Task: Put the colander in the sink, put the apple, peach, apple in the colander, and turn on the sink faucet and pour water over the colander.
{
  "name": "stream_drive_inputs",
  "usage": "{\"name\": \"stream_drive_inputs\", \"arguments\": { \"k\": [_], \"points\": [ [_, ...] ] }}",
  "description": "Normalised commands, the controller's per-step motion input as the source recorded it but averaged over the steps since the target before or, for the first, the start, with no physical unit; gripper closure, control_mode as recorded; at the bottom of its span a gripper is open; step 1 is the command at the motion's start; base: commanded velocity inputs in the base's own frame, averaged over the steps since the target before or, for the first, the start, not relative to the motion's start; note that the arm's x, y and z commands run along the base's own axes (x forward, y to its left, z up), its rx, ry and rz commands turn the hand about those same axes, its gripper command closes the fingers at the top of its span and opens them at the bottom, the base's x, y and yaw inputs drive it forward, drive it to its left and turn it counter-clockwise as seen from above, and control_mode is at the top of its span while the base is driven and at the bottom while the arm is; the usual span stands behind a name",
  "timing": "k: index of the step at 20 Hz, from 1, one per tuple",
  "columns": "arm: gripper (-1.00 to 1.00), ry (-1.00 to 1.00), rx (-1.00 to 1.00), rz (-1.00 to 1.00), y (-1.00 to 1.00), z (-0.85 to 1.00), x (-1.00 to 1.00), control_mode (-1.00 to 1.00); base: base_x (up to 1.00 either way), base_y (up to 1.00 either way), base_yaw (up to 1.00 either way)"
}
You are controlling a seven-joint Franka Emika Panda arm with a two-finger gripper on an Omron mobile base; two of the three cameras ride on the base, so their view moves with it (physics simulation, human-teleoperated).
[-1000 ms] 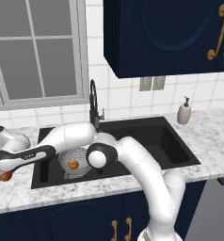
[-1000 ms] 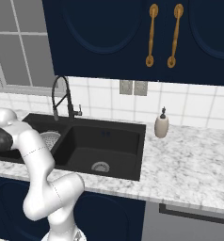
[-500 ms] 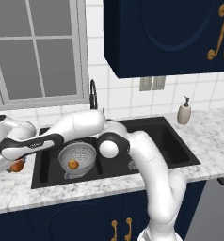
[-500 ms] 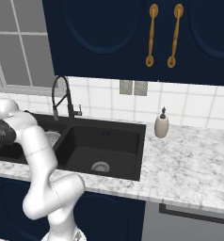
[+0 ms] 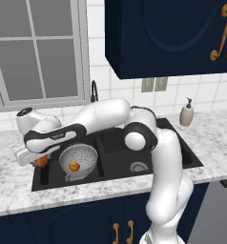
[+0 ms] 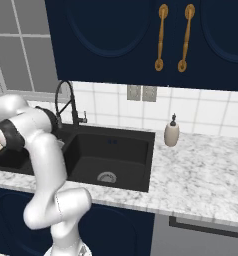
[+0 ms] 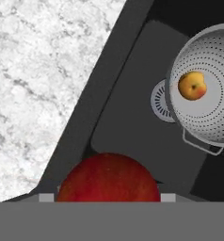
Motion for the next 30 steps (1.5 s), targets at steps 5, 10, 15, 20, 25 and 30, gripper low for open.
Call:
{"name": "stream_drive_inputs", "arguments": {
  "k": [5,10,15,20,25,30],
  "points": [
    [1.0,0.0,0.0,-0.23,-1.0,-0.06,0.22,-1.0,0.0,0.0,0.0],
    [1.0,0.0,0.0,-0.2,-0.92,-0.09,0.3,-1.0,0.0,0.0,0.0],
    [1.0,0.01,0.0,-0.18,-0.32,-0.13,0.6,-1.0,0.0,0.0,0.0],
    [1.0,0.1,0.0,-0.13,-0.06,-0.2,0.55,-1.0,0.0,0.0,0.0],
    [1.0,0.07,0.0,-0.13,0.0,-0.37,0.62,-1.0,0.0,0.0,0.0],
    [1.0,0.01,-0.04,-0.1,0.02,-0.51,0.33,-1.0,0.0,0.0,0.0]
  ]
}}
